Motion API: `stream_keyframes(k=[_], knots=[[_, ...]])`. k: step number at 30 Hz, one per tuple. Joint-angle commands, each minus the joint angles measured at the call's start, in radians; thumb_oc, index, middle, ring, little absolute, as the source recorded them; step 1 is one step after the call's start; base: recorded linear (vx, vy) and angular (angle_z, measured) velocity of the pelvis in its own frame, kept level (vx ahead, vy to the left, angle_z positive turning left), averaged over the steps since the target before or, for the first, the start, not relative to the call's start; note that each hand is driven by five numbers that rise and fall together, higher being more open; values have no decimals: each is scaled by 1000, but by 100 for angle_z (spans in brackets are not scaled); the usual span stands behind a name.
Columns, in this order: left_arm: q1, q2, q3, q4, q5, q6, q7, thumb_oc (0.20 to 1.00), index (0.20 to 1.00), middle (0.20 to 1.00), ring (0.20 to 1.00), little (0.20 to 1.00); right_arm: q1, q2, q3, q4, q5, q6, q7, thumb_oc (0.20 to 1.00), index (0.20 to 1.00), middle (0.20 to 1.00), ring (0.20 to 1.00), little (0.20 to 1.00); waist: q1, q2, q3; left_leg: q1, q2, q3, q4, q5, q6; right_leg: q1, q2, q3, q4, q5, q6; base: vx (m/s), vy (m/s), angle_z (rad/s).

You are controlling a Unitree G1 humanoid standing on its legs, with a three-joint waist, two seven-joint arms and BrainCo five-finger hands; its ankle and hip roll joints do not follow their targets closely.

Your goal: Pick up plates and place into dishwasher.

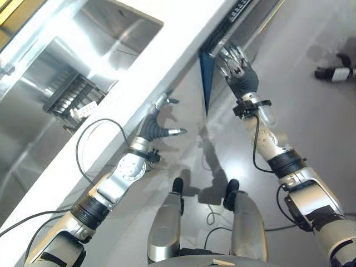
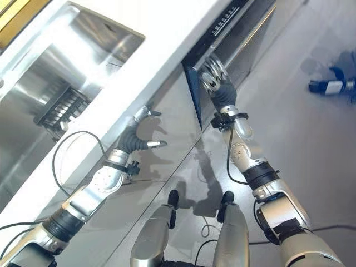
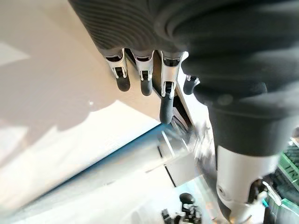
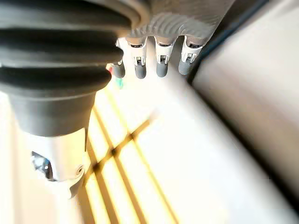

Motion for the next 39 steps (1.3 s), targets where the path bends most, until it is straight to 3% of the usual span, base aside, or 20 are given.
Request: stream_keyframes(k=[1,6,10,16,23,26,29,33,39], knots=[[5,223,398,-23,-42,-74,147,1000,1000,1000,1000,1000,5,93,5,-16,-40,-69,1,1000,1000,1000,1000,1000,121,-172,-171,-43,-126,30,66,-57,128,223,-49,112,-407,183,140,161,-25,17],[54,183,405,-13,-25,-87,87,1000,1000,1000,1000,1000,105,144,2,-66,-84,-52,-76,1000,1000,1000,1000,1000,113,-214,-235,38,-115,45,37,-84,138,306,-57,131,-474,219,170,120,8,6],[85,162,409,-21,-12,-83,58,1000,1000,1000,1000,1000,191,155,-14,-113,-94,-35,-116,1000,1000,1000,1000,1000,91,-227,-266,93,-104,70,29,-110,145,350,-65,152,-508,239,185,69,24,0],[155,112,430,-17,-21,-98,-1,1000,1000,1000,1000,1000,403,156,-68,-176,-170,1,-131,1000,1000,1000,1000,1000,34,-214,-300,173,-95,118,13,-140,165,379,-81,191,-512,247,201,38,90,-12],[227,58,435,-54,-75,-76,-97,1000,1000,1000,1000,1000,691,106,-188,-284,-229,59,-155,1000,1000,1000,1000,1000,-74,-194,-334,246,-89,187,-22,-154,178,369,-92,253,-515,260,204,-8,100,-27],[237,38,420,-65,-204,-62,-226,1000,1000,1000,1000,1000,728,81,-207,-356,-270,72,-142,1000,1000,1000,1000,1000,-110,-189,-340,264,-89,214,-33,-155,179,355,-93,270,-512,265,202,-35,86,-30],[246,11,367,-107,-423,-76,-480,1000,1000,1000,1000,1000,729,34,-213,-413,-306,60,-118,1000,1000,1000,1000,1000,-137,-180,-345,283,-89,237,-53,-151,179,340,-93,283,-512,267,200,-48,98,-26],[237,-1,318,-151,-630,-80,-653,1000,1000,1000,1000,1000,710,-15,-198,-471,-318,53,-99,1000,1000,1000,1000,1000,-150,-168,-363,310,-90,250,-95,-137,172,336,-87,292,-519,264,198,-9,79,-15],[195,-21,317,-198,-810,-151,-680,1000,1000,1000,1000,1000,674,-51,-166,-547,-345,72,-40,1000,1000,1000,1000,1000,-146,-164,-399,333,-87,238,-154,-109,157,349,-72,278,-532,246,193,22,39,4]])
